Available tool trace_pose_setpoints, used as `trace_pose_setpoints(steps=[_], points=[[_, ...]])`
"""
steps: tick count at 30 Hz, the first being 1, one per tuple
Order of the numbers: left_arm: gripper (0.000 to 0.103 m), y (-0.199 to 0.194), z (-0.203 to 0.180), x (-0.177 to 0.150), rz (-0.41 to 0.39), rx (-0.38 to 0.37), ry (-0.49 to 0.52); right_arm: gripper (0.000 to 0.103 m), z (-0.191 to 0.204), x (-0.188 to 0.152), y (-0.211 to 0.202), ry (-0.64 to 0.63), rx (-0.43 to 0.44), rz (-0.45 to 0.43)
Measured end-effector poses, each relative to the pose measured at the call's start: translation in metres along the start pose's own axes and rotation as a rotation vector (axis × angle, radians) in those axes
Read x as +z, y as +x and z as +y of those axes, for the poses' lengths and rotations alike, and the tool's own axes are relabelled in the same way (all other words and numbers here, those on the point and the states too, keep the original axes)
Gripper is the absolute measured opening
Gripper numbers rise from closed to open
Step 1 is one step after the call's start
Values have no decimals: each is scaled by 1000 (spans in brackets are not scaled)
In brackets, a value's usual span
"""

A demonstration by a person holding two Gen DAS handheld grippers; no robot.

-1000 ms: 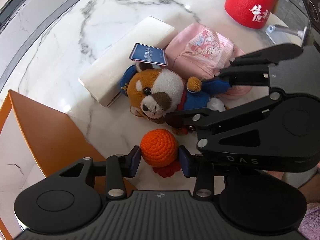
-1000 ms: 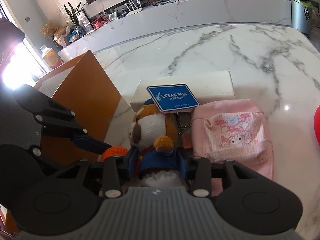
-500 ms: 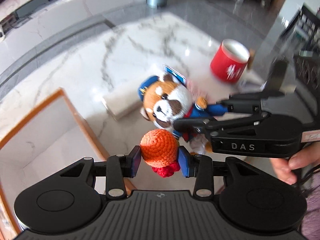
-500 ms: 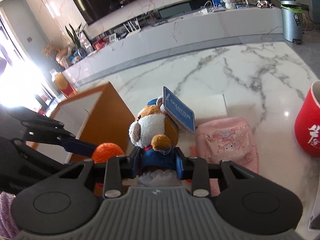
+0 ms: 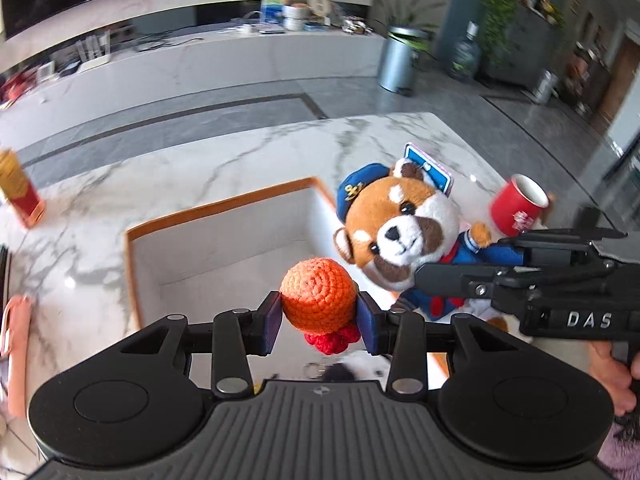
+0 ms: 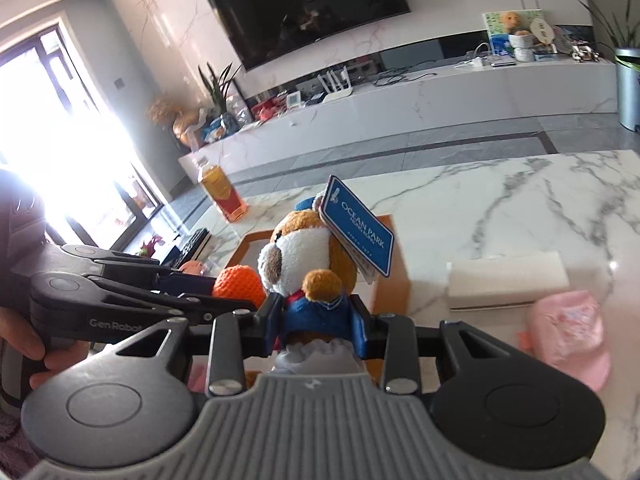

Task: Organize objects
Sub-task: 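Lift the crochet ball and bear plush and carry both over the orange box, then lower the bear plush into the orange box with the right tool while the left tool lowers the ball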

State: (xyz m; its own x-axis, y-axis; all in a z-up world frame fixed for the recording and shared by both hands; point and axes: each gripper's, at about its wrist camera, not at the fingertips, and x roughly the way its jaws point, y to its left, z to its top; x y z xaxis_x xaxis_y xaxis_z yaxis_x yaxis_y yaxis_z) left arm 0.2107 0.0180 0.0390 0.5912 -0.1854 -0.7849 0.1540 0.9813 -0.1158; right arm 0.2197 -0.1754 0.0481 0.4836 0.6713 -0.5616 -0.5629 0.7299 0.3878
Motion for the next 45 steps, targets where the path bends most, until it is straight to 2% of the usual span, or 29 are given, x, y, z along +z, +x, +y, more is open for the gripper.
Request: trace_pose_setpoints(steps=[3, 8, 13, 17, 25, 30, 33, 36, 38, 40, 42, 45], points=[[46, 2, 19, -5, -2, 13, -26, 37, 18, 5, 28, -14, -18, 41], [46, 15, 43, -16, 16, 43, -54, 37, 23, 6, 82, -26, -101, 143], [46, 31, 54, -21, 29, 43, -67, 37, 20, -1, 126, -97, -259, 260], [46, 44, 58, -23, 36, 32, -71, 37, 26, -11, 149, -190, -353, 331], [46, 54, 67, -32, 31, -31, -103, 38, 47, -24, 172, -372, -464, 412], [46, 58, 71, -36, 21, -63, -121, 44, 51, -26, 179, -456, -484, 450], [46, 58, 74, -37, 8, -76, -120, 50, 51, -21, 172, -465, -460, 472], [46, 58, 75, -37, 2, -87, -125, 50, 48, -11, 156, -446, -426, 470], [46, 58, 75, -37, 4, -94, -120, 46, 48, -5, 150, -435, -400, 482], [46, 60, 74, -38, 8, -97, -110, 25, 47, -3, 151, -440, -403, 512], [46, 61, 72, -39, 11, -104, -97, 23, 51, -6, 153, -464, -419, 521], [46, 64, 70, -41, 20, -107, -84, 11, 53, -12, 157, -506, -435, 541]])
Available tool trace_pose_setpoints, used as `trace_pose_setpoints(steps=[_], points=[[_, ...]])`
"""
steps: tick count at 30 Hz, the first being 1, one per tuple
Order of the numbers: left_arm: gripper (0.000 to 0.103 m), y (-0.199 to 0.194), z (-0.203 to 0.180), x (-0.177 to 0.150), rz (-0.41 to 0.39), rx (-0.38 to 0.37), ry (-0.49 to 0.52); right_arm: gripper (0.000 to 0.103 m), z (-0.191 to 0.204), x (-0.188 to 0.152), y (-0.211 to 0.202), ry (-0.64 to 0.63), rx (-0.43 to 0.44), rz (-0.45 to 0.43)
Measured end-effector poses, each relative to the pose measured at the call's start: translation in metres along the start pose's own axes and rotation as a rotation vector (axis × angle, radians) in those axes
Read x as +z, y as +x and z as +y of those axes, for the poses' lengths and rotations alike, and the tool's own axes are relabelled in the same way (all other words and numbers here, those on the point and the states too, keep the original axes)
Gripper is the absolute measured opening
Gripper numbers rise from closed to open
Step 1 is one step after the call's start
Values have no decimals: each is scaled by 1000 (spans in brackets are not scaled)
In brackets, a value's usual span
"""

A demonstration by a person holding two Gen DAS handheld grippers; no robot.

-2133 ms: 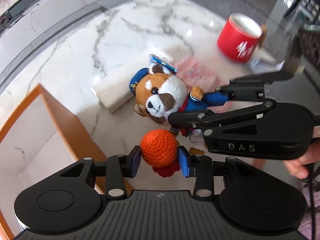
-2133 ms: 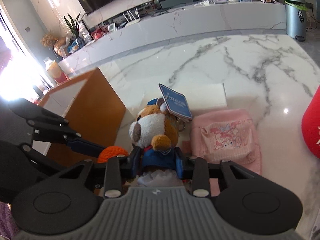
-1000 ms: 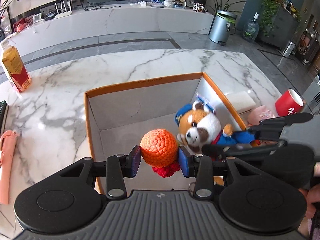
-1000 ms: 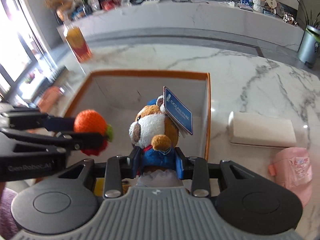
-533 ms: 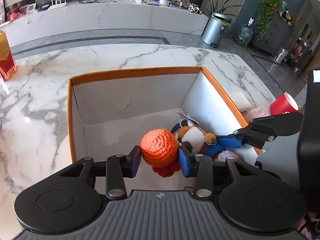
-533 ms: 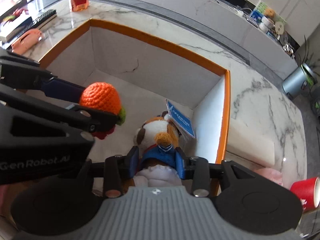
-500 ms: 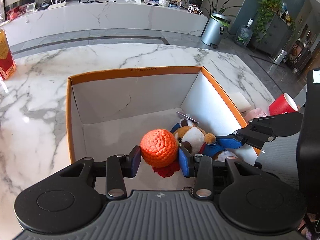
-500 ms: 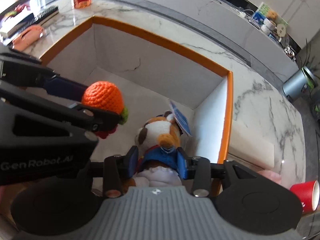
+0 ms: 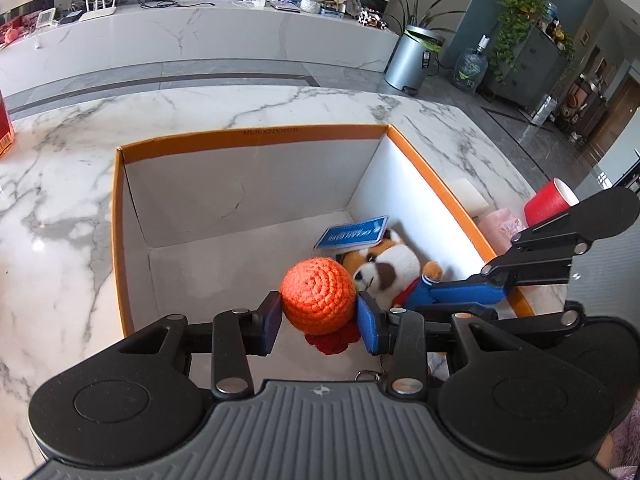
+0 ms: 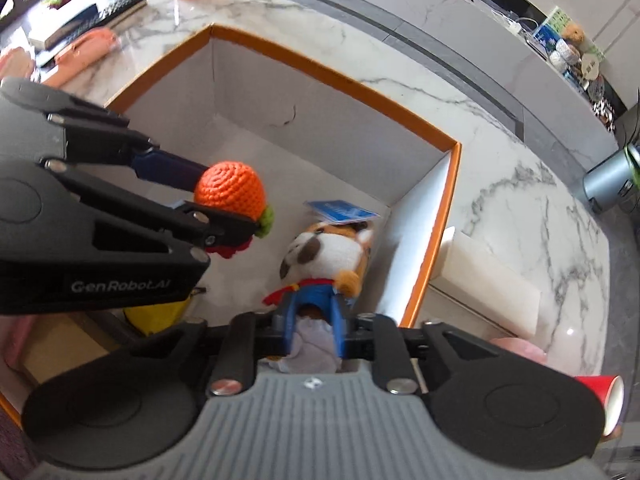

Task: Organize objects
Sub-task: 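Lower the bear plush into the orange box with the right tool while the left tool lowers the ball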

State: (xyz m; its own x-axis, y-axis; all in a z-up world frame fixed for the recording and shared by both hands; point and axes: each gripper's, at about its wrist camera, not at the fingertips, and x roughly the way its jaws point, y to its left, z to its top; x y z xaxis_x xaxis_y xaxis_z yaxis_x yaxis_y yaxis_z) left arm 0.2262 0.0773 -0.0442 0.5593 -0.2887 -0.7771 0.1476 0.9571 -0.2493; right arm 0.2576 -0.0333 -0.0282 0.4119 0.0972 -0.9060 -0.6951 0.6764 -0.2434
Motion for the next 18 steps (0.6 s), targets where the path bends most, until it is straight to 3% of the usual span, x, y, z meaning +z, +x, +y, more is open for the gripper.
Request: trace_pose_setpoints(steps=[8, 11, 18], points=[[46, 10, -5, -4, 46, -27, 36, 5, 4, -7, 15, -31, 17, 54], [46, 16, -9, -5, 64, -27, 49, 6, -1, -9, -1, -6, 45, 24], [47, 30, -26, -11, 143, -8, 141, 9, -10, -24, -46, 7, -5, -102]])
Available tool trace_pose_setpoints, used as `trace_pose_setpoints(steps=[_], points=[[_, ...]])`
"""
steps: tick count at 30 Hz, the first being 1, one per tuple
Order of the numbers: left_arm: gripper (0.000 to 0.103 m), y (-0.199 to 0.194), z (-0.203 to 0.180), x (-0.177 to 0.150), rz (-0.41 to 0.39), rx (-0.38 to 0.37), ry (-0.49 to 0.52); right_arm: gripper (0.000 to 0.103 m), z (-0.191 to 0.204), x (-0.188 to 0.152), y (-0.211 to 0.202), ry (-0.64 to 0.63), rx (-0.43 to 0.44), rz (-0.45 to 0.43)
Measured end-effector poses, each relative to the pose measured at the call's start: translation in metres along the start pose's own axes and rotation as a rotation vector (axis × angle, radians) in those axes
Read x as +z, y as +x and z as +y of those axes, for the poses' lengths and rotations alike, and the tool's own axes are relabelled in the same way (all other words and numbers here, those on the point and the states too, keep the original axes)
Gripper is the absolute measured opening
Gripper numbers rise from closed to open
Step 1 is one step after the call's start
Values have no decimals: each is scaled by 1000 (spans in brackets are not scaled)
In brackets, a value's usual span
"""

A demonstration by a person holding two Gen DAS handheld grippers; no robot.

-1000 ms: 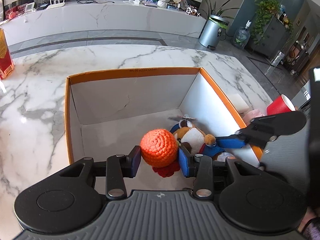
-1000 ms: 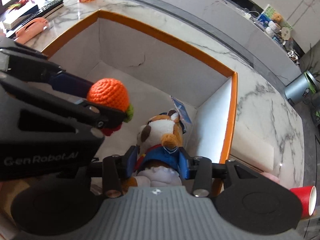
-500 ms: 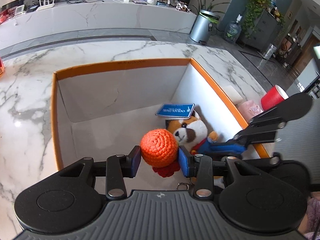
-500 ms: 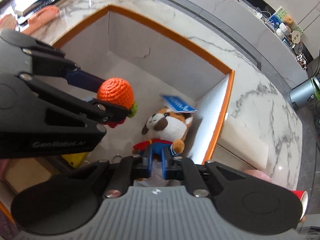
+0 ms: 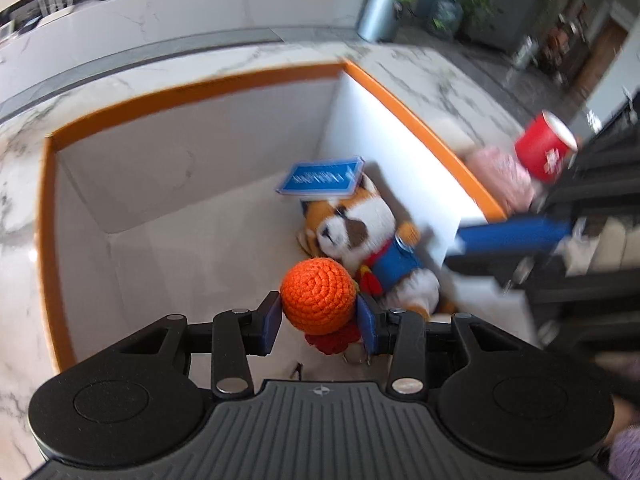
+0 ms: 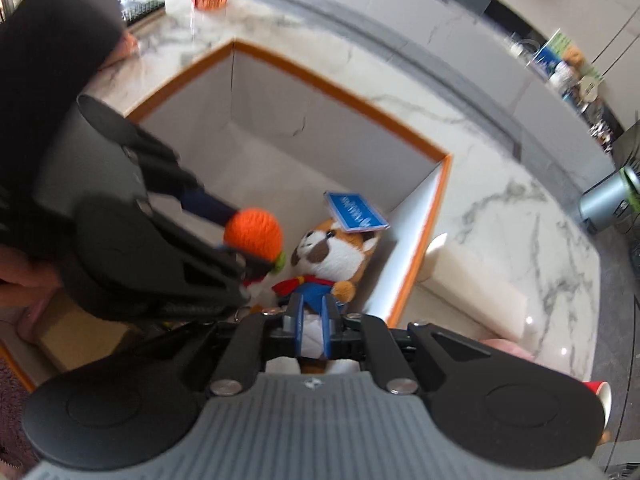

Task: Organize objects
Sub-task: 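Lower the bear plush into the orange box with the right tool while the left tool lowers the ball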

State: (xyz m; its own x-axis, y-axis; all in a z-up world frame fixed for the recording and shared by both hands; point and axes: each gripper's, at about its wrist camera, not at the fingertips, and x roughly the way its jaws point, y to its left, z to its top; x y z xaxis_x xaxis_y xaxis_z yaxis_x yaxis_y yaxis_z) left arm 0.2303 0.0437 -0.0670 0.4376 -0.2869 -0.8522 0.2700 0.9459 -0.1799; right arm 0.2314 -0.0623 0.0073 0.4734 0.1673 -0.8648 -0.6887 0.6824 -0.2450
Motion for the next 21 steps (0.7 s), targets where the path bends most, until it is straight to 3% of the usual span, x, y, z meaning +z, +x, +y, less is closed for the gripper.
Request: trace_pose_setpoints(steps=[7, 11, 18, 21], points=[[47, 18, -2, -1, 122, 10, 1, 13, -9, -7, -15, 62, -20, -44], [47, 19, 1, -2, 141, 0, -10, 15, -13, -15, -14, 90, -17, -37], [55, 9, 3, -6, 105, 12, -9, 19, -10, -21, -15, 113, -4, -39], [62, 3, 4, -7, 70, -11, -9, 29, -10, -24, -20, 121, -6, -52]])
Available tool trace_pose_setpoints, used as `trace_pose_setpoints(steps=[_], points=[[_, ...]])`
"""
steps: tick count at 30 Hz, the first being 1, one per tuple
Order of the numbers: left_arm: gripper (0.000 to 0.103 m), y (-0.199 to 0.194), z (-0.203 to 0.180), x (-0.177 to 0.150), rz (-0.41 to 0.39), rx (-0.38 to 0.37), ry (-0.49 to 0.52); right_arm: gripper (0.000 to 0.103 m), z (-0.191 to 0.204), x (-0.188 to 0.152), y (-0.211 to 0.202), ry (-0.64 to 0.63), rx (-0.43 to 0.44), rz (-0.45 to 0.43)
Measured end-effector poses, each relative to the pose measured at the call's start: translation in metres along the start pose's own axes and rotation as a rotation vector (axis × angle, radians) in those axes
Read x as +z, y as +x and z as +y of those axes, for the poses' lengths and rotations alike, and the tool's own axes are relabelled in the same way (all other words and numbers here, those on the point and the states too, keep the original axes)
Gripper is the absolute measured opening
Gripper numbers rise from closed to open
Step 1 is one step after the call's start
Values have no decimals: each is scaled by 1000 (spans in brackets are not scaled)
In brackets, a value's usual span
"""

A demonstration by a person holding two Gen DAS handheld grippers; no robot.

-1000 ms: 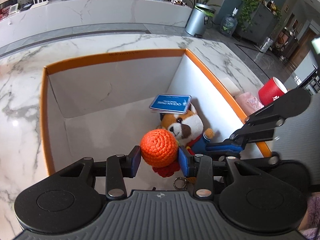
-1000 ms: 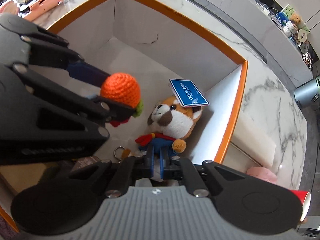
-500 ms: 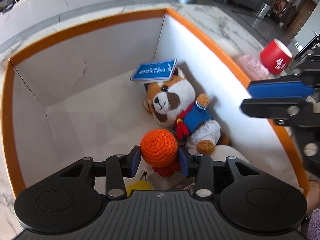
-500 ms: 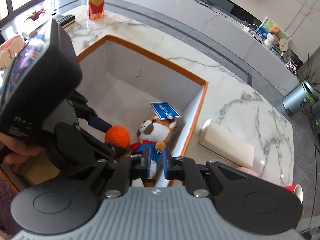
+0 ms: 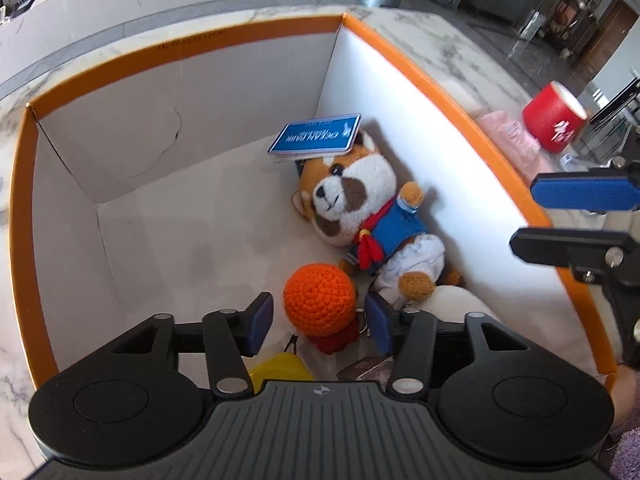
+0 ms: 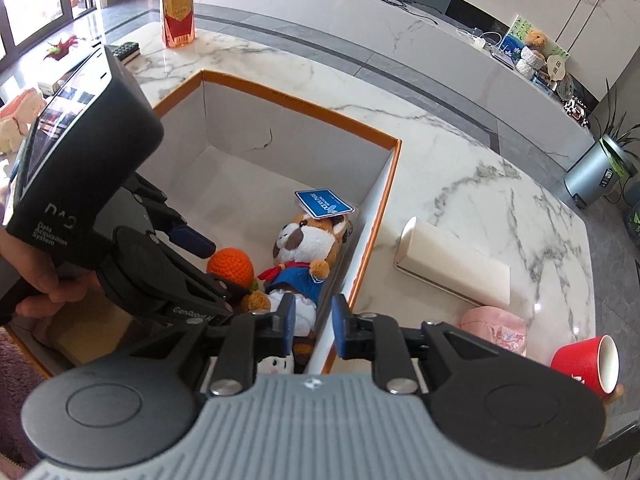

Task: Organize objects
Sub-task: 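Lower the bear plush into the orange box with the right tool while the left tool lowers the ball, then open both tools and withdraw them from the orange box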

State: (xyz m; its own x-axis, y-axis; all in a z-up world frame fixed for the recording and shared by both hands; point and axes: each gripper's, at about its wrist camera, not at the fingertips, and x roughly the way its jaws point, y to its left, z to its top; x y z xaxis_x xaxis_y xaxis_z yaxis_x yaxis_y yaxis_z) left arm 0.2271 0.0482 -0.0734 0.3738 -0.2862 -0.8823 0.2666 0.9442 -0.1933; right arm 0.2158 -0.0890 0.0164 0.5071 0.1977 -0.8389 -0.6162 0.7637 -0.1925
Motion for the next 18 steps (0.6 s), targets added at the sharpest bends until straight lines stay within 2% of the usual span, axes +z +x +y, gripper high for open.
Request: trace_pose_setpoints(steps=[2, 5, 8, 11, 14, 18], points=[[63, -5, 0, -2, -22, -2, 8, 36, 0, -2, -5, -1, -5, -10], [63, -14, -1, -7, -76, 24, 5, 37, -3, -6, -15, 7, -4, -28], [63, -29, 1, -11, -134, 19, -29, 39, -11, -12, -26, 31, -4, -48], [63, -54, -4, -13, -224, 10, -43, 41, -26, -22, -34, 73, -19, -68], [63, -78, -22, -11, -315, -3, -6, 46, -46, -39, -42, 137, -37, -88], [63, -92, -58, 0, -352, -13, 91, 49, -80, -69, -45, 242, -55, -91]])
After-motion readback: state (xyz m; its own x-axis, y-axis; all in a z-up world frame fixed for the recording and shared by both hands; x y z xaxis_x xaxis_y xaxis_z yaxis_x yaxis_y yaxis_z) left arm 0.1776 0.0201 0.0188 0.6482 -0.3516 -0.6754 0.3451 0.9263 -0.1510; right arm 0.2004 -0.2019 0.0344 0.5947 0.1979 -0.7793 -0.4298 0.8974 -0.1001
